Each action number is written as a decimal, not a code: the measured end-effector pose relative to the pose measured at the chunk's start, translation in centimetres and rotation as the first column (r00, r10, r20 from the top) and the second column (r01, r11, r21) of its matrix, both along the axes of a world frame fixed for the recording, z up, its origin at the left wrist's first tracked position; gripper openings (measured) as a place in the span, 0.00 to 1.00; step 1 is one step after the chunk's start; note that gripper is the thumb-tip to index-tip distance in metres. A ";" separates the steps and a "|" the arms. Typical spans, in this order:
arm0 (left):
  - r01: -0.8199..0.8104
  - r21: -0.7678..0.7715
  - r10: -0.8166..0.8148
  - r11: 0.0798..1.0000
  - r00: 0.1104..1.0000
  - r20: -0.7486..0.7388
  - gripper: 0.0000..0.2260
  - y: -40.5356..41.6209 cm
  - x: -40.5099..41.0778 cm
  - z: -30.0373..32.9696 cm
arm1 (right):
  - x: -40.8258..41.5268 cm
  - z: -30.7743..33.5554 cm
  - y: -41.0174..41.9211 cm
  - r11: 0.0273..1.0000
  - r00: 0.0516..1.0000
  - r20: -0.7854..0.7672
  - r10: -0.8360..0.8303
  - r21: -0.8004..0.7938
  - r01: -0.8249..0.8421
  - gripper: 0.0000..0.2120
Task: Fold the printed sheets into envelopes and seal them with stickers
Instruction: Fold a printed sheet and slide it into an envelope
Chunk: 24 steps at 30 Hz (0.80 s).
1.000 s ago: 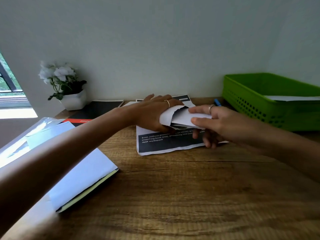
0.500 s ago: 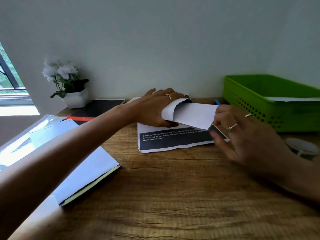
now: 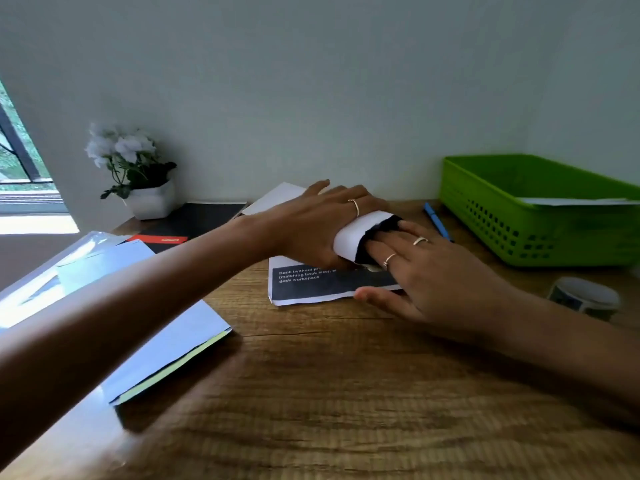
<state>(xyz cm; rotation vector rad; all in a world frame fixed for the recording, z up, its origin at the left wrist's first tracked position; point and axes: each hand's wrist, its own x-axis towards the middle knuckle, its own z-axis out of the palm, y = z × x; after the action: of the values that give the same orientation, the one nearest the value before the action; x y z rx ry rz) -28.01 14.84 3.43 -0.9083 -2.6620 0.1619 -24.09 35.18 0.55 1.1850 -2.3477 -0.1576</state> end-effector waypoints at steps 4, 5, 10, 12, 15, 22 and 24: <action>0.004 -0.038 -0.003 0.999 1.000 0.014 0.38 1.0 0.3 -0.7 | 0.4 0.2 -0.6 1.000 0.992 0.124 -0.014 -0.008 0.015 0.38; 0.014 -0.035 -0.014 0.999 1.000 0.014 0.38 1.1 0.4 -0.8 | 0.3 0.2 -0.7 1.000 0.991 0.133 0.005 -0.022 -0.002 0.40; 0.030 -0.008 -0.030 1.000 1.000 -0.004 0.35 1.5 0.6 -1.6 | 0.3 0.0 -1.0 0.999 0.987 0.156 0.025 -0.030 -0.020 0.40; 0.031 0.009 -0.031 0.999 1.000 -0.007 0.35 1.5 0.6 -1.9 | 0.3 -0.2 -1.1 0.999 0.987 0.159 0.033 -0.009 -0.032 0.39; 0.050 0.026 -0.049 0.998 0.999 -0.004 0.34 1.3 0.8 -2.0 | -0.3 -0.5 -1.1 0.999 0.983 0.178 0.036 -0.011 -0.035 0.37; 0.109 0.080 -0.109 0.991 0.994 0.000 0.35 0.7 1.3 -2.4 | -0.2 -1.1 0.7 0.986 0.983 -0.106 0.148 -0.063 -0.155 0.10; 0.113 0.090 -0.114 0.989 0.993 0.007 0.35 0.4 1.4 -2.4 | -0.5 -1.3 1.3 0.975 0.970 -0.134 0.205 -0.054 -0.214 0.08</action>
<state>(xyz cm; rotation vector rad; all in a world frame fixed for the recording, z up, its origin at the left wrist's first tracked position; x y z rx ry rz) -26.60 15.20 1.05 -1.0318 -2.5967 0.0105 -24.63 36.46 -0.75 1.3388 -2.0860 -0.0771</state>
